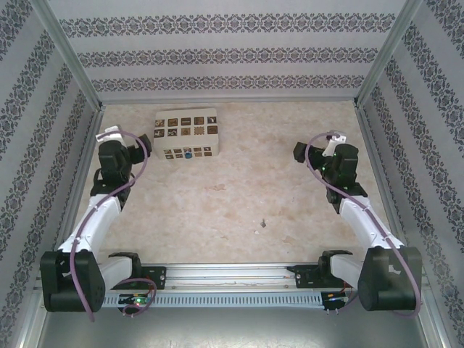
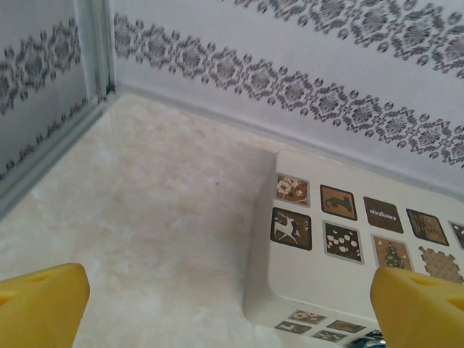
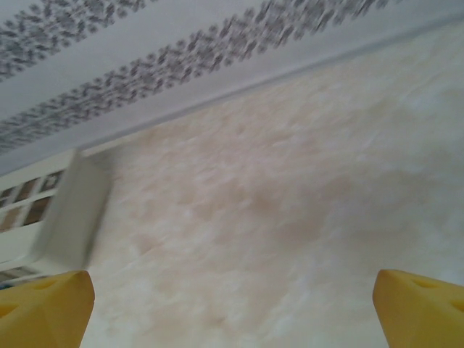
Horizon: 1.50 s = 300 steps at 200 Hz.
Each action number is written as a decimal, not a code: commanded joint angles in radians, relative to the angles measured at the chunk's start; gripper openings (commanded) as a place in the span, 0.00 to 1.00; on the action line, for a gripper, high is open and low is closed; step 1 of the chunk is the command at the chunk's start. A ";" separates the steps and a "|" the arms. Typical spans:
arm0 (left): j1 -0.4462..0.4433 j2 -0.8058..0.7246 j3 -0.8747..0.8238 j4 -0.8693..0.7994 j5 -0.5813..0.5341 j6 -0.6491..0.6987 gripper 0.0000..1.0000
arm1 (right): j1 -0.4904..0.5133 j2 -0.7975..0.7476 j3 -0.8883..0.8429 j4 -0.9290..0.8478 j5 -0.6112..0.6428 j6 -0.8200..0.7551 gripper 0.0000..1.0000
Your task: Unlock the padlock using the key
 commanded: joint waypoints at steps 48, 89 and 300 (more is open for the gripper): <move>0.156 0.377 0.230 -0.032 0.512 -0.247 0.99 | 0.171 0.262 0.169 -0.082 -0.247 0.284 0.98; 0.162 0.582 0.384 -0.010 0.639 -0.272 1.00 | 0.307 0.478 0.349 -0.049 -0.188 0.311 0.98; 0.156 1.034 0.776 -0.120 0.882 -0.241 0.77 | 0.498 1.167 1.178 -0.162 -0.140 0.376 0.96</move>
